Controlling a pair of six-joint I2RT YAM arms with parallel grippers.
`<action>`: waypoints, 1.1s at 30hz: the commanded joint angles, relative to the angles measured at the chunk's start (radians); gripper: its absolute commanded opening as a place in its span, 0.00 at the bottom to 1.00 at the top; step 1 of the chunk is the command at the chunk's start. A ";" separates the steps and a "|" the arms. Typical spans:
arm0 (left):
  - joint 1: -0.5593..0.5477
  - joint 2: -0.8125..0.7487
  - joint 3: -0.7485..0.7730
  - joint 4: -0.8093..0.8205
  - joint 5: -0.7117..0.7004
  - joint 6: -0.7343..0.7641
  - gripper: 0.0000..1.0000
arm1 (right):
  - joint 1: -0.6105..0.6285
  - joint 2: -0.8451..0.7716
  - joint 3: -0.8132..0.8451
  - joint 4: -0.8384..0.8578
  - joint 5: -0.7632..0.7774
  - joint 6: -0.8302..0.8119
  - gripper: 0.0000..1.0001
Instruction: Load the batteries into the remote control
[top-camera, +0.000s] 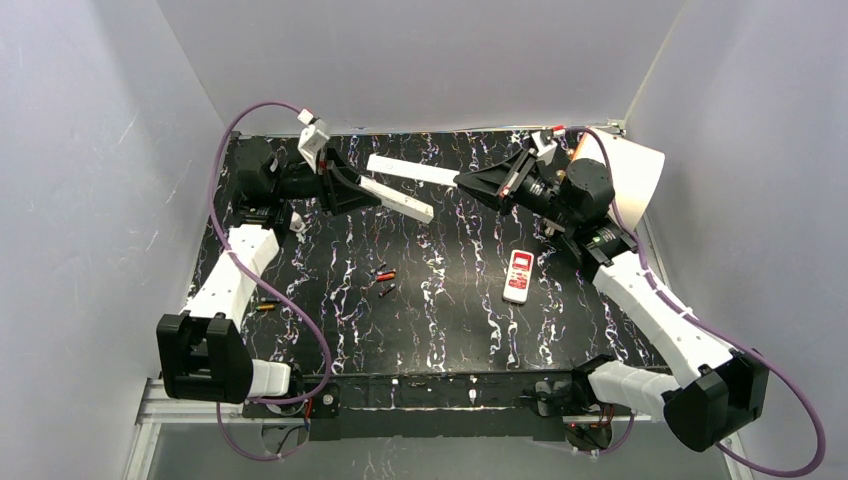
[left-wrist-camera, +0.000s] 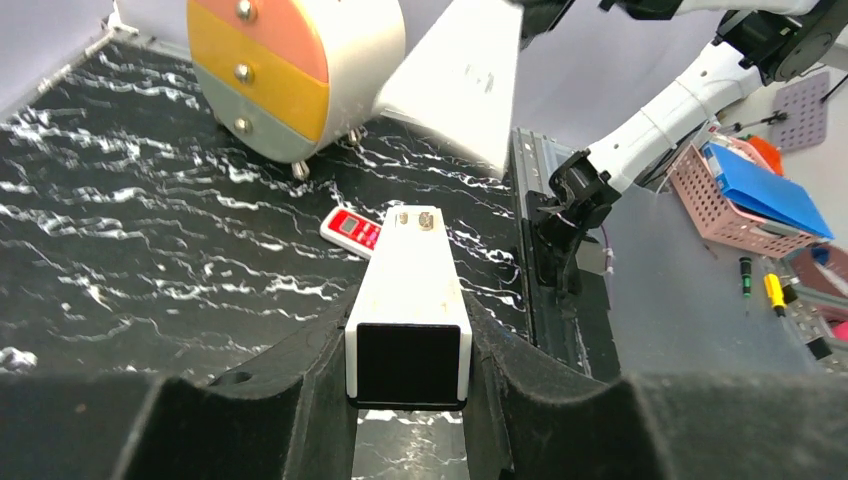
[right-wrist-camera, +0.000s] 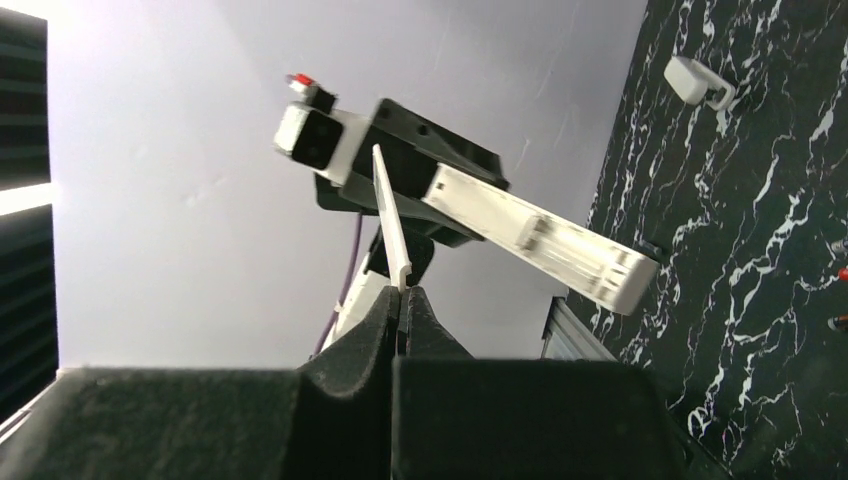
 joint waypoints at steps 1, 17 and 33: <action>0.011 -0.009 -0.055 0.023 -0.020 0.032 0.00 | -0.012 -0.038 -0.013 0.049 0.075 -0.009 0.01; 0.014 -0.171 -0.248 0.019 -0.095 0.016 0.00 | -0.018 0.111 -0.051 -0.327 0.397 -0.363 0.01; 0.017 -0.299 -0.239 -0.074 -0.151 0.052 0.00 | 0.053 0.338 -0.124 -0.319 0.463 -0.528 0.21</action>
